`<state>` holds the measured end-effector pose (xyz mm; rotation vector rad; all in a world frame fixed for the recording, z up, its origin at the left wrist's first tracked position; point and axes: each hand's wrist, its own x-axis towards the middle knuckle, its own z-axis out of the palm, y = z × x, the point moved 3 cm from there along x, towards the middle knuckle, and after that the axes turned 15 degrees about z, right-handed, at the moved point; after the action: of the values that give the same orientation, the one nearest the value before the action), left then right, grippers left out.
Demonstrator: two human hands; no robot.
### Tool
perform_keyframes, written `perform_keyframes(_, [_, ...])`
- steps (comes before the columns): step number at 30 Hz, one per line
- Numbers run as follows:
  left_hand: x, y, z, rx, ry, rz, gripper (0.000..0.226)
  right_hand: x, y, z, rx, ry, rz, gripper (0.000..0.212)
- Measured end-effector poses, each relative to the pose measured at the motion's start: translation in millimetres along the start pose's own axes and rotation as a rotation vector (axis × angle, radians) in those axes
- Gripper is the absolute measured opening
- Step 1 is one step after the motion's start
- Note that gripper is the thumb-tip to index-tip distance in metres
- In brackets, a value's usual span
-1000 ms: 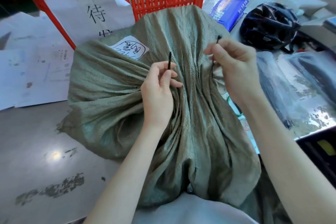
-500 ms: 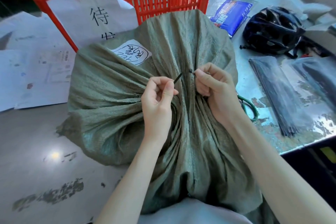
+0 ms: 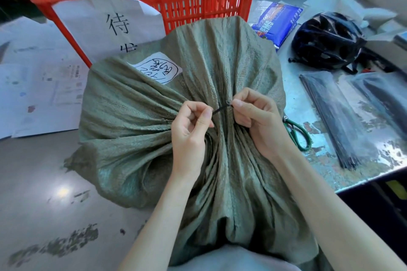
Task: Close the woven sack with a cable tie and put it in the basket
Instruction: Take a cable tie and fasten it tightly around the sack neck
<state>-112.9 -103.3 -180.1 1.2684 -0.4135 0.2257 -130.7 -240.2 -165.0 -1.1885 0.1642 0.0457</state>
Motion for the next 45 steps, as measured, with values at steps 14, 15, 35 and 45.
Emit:
perform_keyframes(14, [-1.1,2.0,2.1,-0.032,0.003,-0.006,0.009,-1.6,0.5,3.6,-0.068,-0.012,-0.001,0.01])
perform_keyframes(15, [-1.2,2.1,2.4,-0.034,0.003,-0.006,0.009,-1.7,0.6,3.8,-0.071,-0.014,0.0,0.01])
perform_keyframes(35, [-2.8,3.4,6.5,0.187,-0.096,0.114,0.015,-1.4,4.1,5.3,-0.053,-0.018,0.029,0.009])
perform_keyframes(45, [1.0,3.1,1.9,0.1,-0.107,0.06,0.009,1.3,4.7,4.2,-0.061,-0.03,0.034,0.01])
